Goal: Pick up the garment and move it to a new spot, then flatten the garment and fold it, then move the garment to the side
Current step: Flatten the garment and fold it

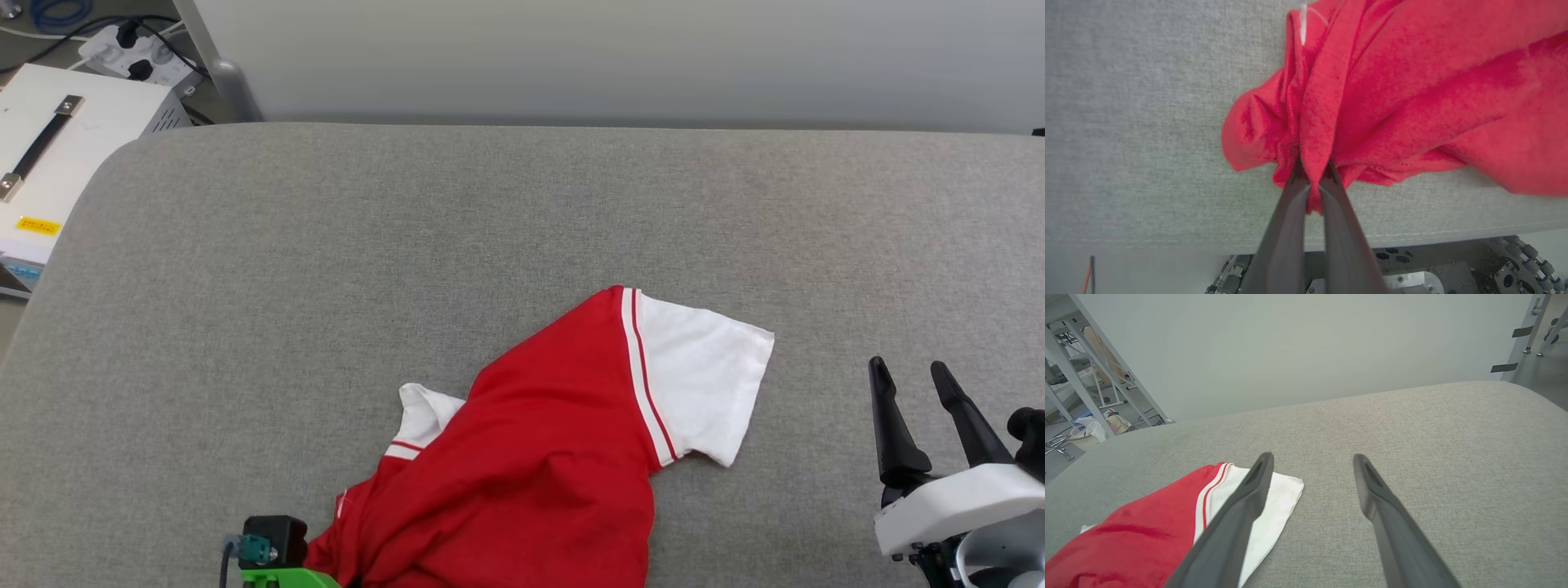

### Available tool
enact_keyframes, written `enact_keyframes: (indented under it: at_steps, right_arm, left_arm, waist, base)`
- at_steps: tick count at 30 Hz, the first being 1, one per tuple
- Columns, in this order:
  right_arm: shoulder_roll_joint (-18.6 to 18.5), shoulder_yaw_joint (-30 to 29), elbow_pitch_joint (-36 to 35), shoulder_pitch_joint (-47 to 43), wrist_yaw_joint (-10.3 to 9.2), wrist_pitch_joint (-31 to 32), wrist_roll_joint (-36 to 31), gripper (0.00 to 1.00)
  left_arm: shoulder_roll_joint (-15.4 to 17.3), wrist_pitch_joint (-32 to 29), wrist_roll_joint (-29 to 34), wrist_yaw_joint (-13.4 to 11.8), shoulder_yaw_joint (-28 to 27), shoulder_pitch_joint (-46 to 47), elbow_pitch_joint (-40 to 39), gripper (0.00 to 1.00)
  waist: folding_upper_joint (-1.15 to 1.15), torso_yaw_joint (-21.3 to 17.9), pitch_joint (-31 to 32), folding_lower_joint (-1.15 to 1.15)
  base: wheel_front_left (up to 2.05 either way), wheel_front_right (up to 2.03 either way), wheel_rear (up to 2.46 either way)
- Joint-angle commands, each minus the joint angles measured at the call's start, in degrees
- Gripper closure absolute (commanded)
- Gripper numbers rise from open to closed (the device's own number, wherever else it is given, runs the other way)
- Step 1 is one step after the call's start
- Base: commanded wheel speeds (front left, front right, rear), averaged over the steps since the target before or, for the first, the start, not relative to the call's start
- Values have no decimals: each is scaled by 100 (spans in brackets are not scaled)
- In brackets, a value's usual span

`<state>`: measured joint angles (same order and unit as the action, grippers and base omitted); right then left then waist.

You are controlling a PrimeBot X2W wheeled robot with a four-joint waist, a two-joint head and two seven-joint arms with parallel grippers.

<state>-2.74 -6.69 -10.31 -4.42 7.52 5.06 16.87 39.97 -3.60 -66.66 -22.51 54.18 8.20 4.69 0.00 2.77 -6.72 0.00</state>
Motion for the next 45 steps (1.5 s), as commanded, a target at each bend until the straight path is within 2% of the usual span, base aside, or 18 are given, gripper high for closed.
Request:
enact_keyframes:
  at_steps: [1,3,4,5,8,13,19,22,26,33,37,45]
  right_arm:
    - [-14,11,-9,-41,-3,16,19,0]
    - [-14,3,-22,-53,-3,30,10,0]
    - [-14,-4,-30,-62,-3,36,2,0]
    - [-14,-13,-36,-79,-3,44,-8,0]
    - [-14,-33,-71,-138,-3,75,-39,0]
    - [-14,-34,-100,-211,-3,125,-48,0]
    - [-14,-54,-112,-263,-3,116,-1,0]
    - [-14,-47,-110,-254,-3,112,20,0]
    - [-14,-20,-143,-181,-3,105,27,0]
    - [-14,121,-138,54,-3,151,-31,0]
    - [-14,163,-84,139,-3,133,-29,0]
    - [-14,192,-1,207,-3,105,8,0]
  left_arm:
    - [-145,-3,-49,21,114,-184,23,100]
    - [-280,129,-18,51,127,-211,47,100]
    - [-330,217,24,43,116,-197,72,55]
    - [-385,326,80,32,100,-172,89,0]
    - [-442,687,290,-48,5,-71,78,0]
    - [-287,1127,613,-232,-161,68,-176,0]
    - [24,1359,842,-372,-392,278,-677,0]
    - [141,1292,933,-327,-450,536,-740,0]
    - [124,930,901,77,-416,1079,-498,0]
    - [-33,-359,747,1152,17,2105,561,0]
    - [-175,-1047,785,1646,336,2567,1142,0]
    - [-618,-1778,872,2198,797,2999,2177,0]
  waist:
    - [0,12,57,0]
    - [0,24,97,0]
    - [0,32,119,0]
    - [0,43,158,0]
    - [0,64,255,0]
    - [0,69,441,0]
    - [0,57,542,0]
    - [0,42,519,0]
    - [0,-14,330,0]
    - [0,-242,-119,0]
    - [0,-363,-294,0]
    - [0,-542,-461,0]
  base:
    - [0,0,0]
    - [0,0,0]
    - [0,0,0]
    - [0,0,0]
    - [0,0,0]
    - [0,0,0]
    - [0,0,0]
    - [0,0,0]
    - [0,0,0]
    - [0,0,0]
    - [0,0,0]
    - [0,0,0]
